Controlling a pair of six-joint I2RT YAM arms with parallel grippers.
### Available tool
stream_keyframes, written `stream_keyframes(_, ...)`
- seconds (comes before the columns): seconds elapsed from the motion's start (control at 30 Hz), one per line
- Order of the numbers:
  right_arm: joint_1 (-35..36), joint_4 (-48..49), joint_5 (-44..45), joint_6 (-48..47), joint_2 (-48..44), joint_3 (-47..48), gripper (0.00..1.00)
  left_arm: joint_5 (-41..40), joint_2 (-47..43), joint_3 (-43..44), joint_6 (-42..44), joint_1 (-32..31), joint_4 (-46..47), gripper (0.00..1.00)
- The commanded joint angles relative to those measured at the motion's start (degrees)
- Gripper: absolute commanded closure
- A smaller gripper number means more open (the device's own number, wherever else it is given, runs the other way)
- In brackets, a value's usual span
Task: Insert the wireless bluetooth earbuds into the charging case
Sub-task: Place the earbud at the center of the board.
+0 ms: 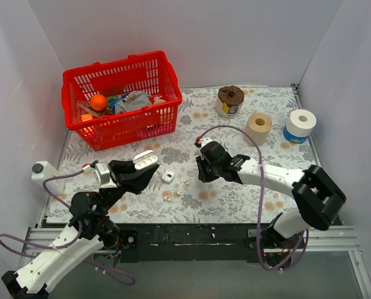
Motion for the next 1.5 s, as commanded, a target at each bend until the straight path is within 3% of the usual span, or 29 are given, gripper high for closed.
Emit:
stream_keyframes(0.0, -0.10, 0.85, -6.80, 0.63, 8.08, 5.70, 0.99, -0.82, -3.85, 0.81, -0.37, 0.16, -8.01, 1.00)
stream_keyframes(0.2, -0.10, -0.73, -6.89, 0.02, 14.43, 9.13, 0.97, -1.61, -7.89, 0.54, -0.64, 0.16, -11.53, 1.00)
stream_keyframes(0.37, -0.10, -2.40, -6.28, 0.72, 15.06, 9.84, 0.65, -2.14, -9.30, 0.89, -0.20, 0.16, -13.20, 1.00)
stream_keyframes(0.57, 0.87, -3.71, -3.82, 0.72, 8.56, 10.54, 0.45, -2.05, -9.04, 1.86, -0.02, 0.16, -13.73, 1.00)
stream_keyframes(0.9, 10.88, -4.59, -3.12, -2.28, 10.30, 15.46, 0.46, -1.78, -7.98, 2.83, -1.25, 0.16, -13.29, 1.00)
stream_keyframes(1.23, 10.54, -5.38, 2.86, -2.18, 16.28, 18.63, 0.57, -3.10, -10.01, 4.50, -1.69, 0.16, -17.50, 1.00)
stream_keyframes(1.47, 6.50, -4.69, 3.66, -2.70, 15.14, 16.78, 0.62, -3.19, -10.53, 4.24, -1.96, 0.16, -18.21, 1.00)
